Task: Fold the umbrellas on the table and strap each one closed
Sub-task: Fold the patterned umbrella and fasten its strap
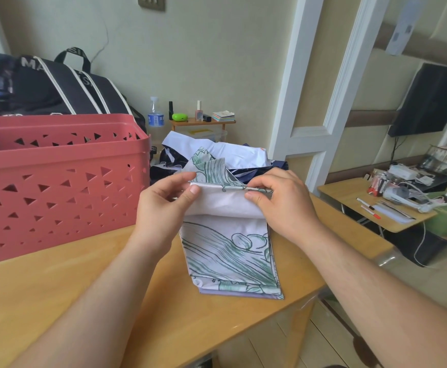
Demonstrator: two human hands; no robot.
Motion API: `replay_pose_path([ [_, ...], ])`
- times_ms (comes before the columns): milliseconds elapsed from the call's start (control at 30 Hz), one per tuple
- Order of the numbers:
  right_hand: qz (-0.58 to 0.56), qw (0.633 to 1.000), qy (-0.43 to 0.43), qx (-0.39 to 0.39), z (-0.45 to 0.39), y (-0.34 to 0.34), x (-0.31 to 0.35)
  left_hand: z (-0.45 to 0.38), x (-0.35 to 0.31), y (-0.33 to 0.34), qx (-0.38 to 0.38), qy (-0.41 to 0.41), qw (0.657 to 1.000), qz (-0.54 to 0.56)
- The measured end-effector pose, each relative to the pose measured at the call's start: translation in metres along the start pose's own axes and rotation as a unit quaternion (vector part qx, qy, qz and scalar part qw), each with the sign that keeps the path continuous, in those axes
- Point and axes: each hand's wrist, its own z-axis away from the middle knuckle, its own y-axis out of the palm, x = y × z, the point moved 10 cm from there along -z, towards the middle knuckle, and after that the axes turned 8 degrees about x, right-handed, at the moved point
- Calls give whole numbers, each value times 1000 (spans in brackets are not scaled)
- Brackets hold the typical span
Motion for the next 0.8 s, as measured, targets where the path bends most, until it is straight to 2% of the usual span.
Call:
replay_pose_path([
  [200,-12,1000,13,2,10,-9,-7,2,-8,13,65,35,975,-208],
  [333,-14,1000,-15,4,29,-13,-2,2,-17,18,103,36,958,-264],
  [467,0,998,-61,14,62,-2,1,18,-20,28,224,107,905,-344],
  [633,68,991,-88,76,96,35,2,52,4,33,314,171,830,-428],
  [733,96,983,-94,123,107,53,4,52,15,33,321,157,820,-447],
  [800,100,982,-89,134,107,57,4,40,11,38,286,151,828,-458],
])
